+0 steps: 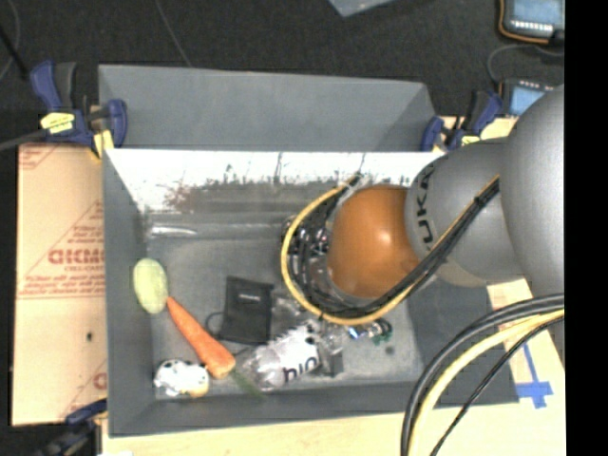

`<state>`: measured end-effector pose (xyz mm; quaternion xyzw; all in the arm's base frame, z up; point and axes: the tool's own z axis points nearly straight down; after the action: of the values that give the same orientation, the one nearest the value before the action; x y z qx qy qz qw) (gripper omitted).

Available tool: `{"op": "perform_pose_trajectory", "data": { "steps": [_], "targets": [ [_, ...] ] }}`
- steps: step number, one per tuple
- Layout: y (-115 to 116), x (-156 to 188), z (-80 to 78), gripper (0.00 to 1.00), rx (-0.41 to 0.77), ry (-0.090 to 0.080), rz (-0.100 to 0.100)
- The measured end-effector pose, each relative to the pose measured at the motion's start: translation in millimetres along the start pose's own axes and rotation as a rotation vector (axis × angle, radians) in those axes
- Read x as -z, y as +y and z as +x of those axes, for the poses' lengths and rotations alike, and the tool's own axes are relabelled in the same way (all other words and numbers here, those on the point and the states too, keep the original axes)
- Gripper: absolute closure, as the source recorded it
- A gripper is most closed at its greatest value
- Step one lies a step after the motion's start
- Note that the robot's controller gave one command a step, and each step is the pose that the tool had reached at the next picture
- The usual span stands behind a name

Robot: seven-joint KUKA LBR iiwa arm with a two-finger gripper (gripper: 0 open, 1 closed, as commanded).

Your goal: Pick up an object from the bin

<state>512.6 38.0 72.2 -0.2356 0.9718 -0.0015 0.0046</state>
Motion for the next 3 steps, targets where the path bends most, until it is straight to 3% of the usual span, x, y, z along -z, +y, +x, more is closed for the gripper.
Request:
{"op": "perform_pose_trajectory", "data": {
  "steps": [1,3],
  "targets": [
    [-5.4,-5.4,-4.5,1.0,0.157,0.0,0.001],
    [-8.6,0.4,-3.9,1.0,0.185,0.0,0.002]
  ]
}}
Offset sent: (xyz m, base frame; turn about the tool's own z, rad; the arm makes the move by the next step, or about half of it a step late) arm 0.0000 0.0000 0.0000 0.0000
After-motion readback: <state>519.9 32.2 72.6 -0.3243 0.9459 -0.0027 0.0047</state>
